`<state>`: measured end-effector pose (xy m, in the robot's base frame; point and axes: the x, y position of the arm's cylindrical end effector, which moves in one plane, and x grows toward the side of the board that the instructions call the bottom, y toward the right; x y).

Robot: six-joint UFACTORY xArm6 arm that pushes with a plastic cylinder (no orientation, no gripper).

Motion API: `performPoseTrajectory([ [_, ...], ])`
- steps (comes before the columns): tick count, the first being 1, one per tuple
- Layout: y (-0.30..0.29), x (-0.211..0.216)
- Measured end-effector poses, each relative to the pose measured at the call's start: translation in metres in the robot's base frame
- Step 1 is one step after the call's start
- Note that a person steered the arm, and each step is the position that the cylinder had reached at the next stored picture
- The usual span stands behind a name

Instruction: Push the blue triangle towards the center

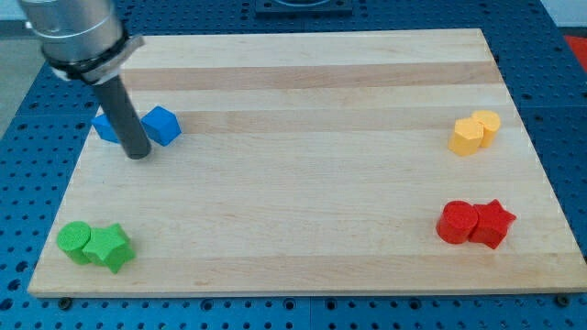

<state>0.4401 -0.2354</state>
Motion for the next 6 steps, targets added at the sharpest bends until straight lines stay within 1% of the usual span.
performPoseTrajectory([
  [1,-0.05,0.001],
  [2,-0.07,0.001],
  [4,-0.066,-0.053],
  [5,-0.051,-0.053],
  [6,-0.036,-0.028],
])
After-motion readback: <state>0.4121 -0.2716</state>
